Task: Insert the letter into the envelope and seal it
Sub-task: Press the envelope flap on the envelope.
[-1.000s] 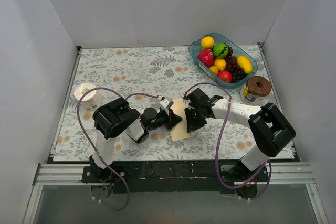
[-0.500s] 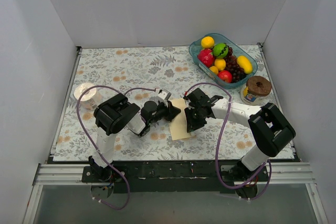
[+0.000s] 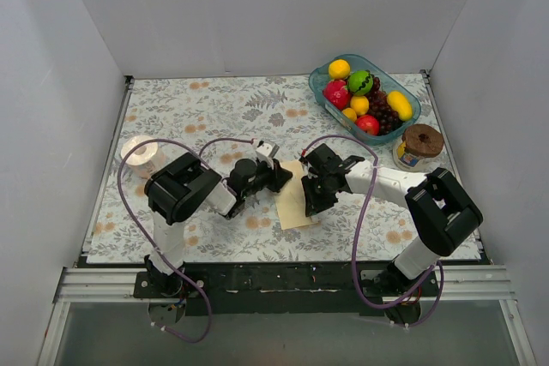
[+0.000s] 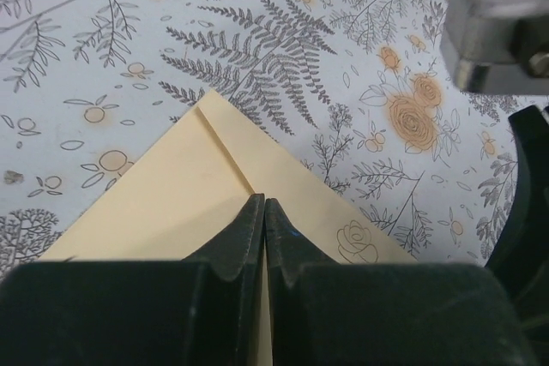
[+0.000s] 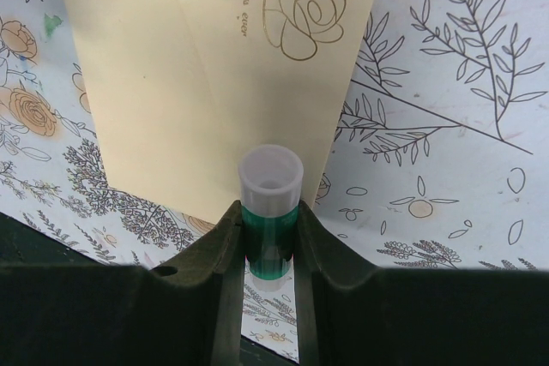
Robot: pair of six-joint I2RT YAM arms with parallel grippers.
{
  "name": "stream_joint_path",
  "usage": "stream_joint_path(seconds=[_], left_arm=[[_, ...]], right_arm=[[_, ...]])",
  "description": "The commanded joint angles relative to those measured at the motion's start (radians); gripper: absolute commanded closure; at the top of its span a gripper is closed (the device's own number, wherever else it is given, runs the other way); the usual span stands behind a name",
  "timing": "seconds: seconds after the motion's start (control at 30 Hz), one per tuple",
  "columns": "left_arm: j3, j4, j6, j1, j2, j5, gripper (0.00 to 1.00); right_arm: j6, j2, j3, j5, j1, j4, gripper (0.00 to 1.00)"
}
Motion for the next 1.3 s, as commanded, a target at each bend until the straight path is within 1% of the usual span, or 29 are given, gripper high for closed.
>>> stream_joint_path(seconds=[0.0,0.2,0.33,0.5,0.53,0.6,0.63,0.67,0.7,0.77,0.8,0.83,0.9,0.93,1.0,1.03,1.1,1.13,1.17,1.23,1.27], left_arm=[[0.023,-0.135,0.066,0.005,-0.158,-0.039,1.0],[0.051,-0.236,0.065,0.005,-0.319,-0.062,1.0],[0.089,-0.365,0.082,0.005,-0.411,-0.078,1.0],[0.105,-0.491,0.03,0.003,-0.512,-0.154,0.93],[0.108,-0.54,0.019,0.003,-0.541,-0.163,0.92],[0.12,-0.591,-0.016,0.006,-0.567,-0.175,0.86],[0.128,-0.641,-0.027,0.006,-0.592,-0.177,0.84],[0.132,-0.666,-0.039,0.008,-0.604,-0.169,0.82],[0.137,-0.687,-0.064,0.01,-0.613,-0.152,0.77],[0.157,-0.746,-0.094,0.014,-0.65,-0.132,0.71],[0.164,-0.76,-0.122,0.017,-0.666,-0.103,0.61],[0.174,-0.778,-0.136,0.022,-0.679,-0.079,0.54],[0.181,-0.784,-0.159,0.026,-0.728,-0.024,0.42],[0.181,-0.766,-0.171,0.031,-0.745,0.066,0.37],[0.172,-0.729,-0.188,0.033,-0.805,0.154,0.34],[0.165,-0.685,-0.209,0.033,-0.827,0.223,0.33],[0.14,-0.639,-0.231,0.033,-0.863,0.285,0.32],[0.132,-0.605,-0.24,0.033,-0.895,0.308,0.32],[0.122,-0.593,-0.252,0.033,-0.905,0.364,0.32],[0.112,-0.562,-0.257,0.033,-0.92,0.42,0.33],[0.105,-0.551,-0.271,0.033,-0.919,0.476,0.34]], right_arm=[[-0.016,0.04,0.009,0.042,0.008,-0.012,0.99],[-0.013,0.003,0.029,0.041,0.008,0.0,0.99],[-0.013,-0.033,0.072,0.032,0.008,-0.008,0.99],[-0.025,-0.124,0.158,0.01,0.006,-0.008,0.99],[-0.028,-0.138,0.167,0.004,0.008,-0.008,0.99],[-0.042,-0.185,0.186,-0.011,0.005,-0.002,0.99],[-0.052,-0.201,0.187,-0.02,0.006,0.001,0.99],[-0.074,-0.233,0.187,-0.051,0.006,0.013,0.99],[-0.094,-0.25,0.183,-0.071,0.006,0.021,0.99],[-0.131,-0.308,0.152,-0.146,0.006,0.053,0.99],[-0.167,-0.332,0.135,-0.172,0.006,0.096,0.99],[-0.183,-0.355,0.099,-0.198,0.005,0.118,0.99],[-0.241,-0.424,0.068,-0.281,0.005,0.168,0.99],[-0.258,-0.449,0.054,-0.309,0.006,0.184,0.99],[-0.275,-0.512,0.017,-0.359,0.006,0.217,0.99],[-0.29,-0.529,0.01,-0.375,0.006,0.243,0.99],[-0.301,-0.569,-0.003,-0.424,0.005,0.259,0.99],[-0.306,-0.576,-0.004,-0.438,0.005,0.273,0.99],[-0.309,-0.595,-0.007,-0.459,0.006,0.28,0.99],[-0.307,-0.609,-0.014,-0.479,0.006,0.299,0.99],[-0.298,-0.624,-0.017,-0.497,0.006,0.326,0.99]])
